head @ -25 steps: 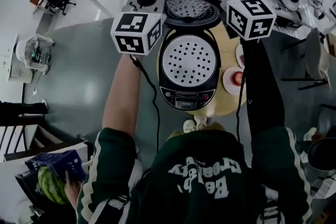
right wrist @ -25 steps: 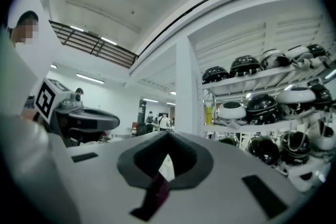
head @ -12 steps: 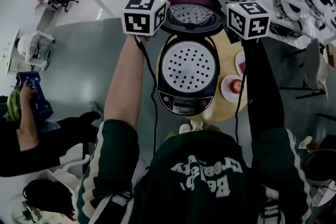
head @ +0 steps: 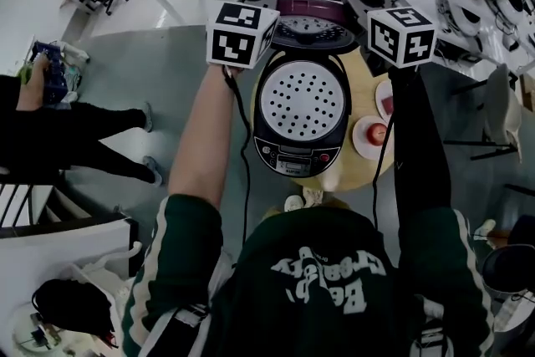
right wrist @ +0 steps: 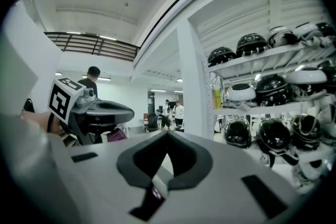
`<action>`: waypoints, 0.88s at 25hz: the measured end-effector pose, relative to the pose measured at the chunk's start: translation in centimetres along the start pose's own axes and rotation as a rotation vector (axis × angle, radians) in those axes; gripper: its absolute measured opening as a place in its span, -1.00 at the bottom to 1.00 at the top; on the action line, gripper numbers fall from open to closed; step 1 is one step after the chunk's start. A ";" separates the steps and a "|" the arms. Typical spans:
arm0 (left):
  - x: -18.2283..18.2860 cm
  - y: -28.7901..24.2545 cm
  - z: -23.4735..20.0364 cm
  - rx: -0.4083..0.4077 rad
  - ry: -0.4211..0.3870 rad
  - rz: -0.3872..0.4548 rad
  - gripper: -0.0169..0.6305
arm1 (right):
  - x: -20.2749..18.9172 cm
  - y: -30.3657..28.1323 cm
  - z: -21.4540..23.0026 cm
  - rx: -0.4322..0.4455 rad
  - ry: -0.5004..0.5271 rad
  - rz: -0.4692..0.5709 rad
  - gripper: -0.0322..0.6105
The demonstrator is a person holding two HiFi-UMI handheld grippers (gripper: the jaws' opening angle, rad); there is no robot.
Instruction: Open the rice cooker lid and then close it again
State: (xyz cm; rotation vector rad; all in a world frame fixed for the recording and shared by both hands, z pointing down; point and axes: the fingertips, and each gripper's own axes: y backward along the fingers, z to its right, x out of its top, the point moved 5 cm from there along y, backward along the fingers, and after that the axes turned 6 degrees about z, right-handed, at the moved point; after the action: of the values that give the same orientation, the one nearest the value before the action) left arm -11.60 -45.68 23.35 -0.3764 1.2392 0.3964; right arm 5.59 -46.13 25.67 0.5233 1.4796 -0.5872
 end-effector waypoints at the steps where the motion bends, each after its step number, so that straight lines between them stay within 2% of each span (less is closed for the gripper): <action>1: 0.0 0.6 0.2 0.002 0.010 0.002 -0.95 | -0.1 0.3 -0.3 0.005 -0.007 -0.005 -0.89; 6: -0.9 3.9 1.4 0.015 0.101 0.017 -0.95 | -1.5 2.1 -2.1 0.010 -0.027 -0.046 -0.89; 11: -2.5 7.6 3.5 -0.012 0.128 0.001 -0.95 | -3.3 4.3 -5.1 0.044 0.002 -0.099 -0.89; 22: -8.7 14.2 7.9 -0.063 0.241 -0.043 -0.95 | -9.1 8.5 -9.1 0.079 -0.110 -0.164 -0.89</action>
State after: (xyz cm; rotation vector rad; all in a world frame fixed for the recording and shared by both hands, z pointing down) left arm -14.29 -30.21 33.03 -0.5151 1.4534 0.3611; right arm 4.21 -33.38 34.24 0.4266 1.4071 -0.7939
